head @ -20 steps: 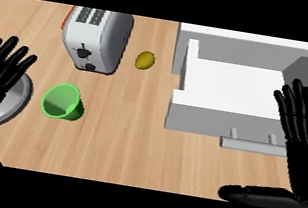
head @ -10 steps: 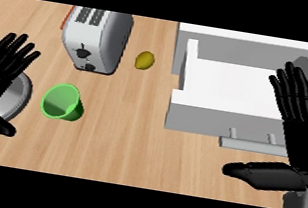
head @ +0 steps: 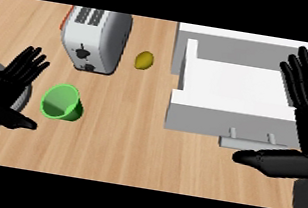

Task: Pick up the cup, place it into the drawer and close the drawer

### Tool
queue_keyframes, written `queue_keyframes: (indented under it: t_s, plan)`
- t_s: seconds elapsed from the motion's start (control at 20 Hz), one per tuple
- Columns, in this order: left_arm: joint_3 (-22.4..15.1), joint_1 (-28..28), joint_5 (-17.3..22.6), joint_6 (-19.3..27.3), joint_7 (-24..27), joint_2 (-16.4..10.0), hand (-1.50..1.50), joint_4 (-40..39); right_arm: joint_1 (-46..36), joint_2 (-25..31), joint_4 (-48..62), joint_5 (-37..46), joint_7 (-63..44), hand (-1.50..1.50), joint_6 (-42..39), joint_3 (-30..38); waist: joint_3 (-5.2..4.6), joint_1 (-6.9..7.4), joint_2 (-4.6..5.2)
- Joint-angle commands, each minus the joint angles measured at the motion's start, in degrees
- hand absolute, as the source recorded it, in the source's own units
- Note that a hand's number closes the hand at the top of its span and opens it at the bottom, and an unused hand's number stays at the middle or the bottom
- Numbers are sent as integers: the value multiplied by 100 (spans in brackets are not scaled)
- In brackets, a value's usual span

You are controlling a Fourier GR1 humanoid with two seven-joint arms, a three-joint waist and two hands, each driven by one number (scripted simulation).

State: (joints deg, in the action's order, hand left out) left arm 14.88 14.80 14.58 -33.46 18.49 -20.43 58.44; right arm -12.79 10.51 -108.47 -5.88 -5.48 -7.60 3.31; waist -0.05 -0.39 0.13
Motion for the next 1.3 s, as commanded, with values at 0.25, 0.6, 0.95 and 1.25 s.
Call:
queue_keyframes:
  t_s: [0.25, 0.6, 0.95, 1.25]
  plan:
    - [-196, 596, -1264, 208, 1975, 14, -150, -2560, 64, -156, -210, 53, -107, -150, 44, -103, -5, -52, 10]
    - [-163, 1118, -1681, 401, 3081, -312, -150, -4089, -380, -18, 219, 6, -48, -150, -59, 99, -18, -102, 54]
    - [-267, 1061, -1827, 351, 3670, -281, -150, -4444, -524, 75, 401, -74, -44, -150, -118, 253, -22, -106, 62]
    - [-228, 1280, -1805, 577, 3791, -12, -150, -4596, -72, 73, 136, -169, 147, -150, -349, 180, -34, -244, 87]
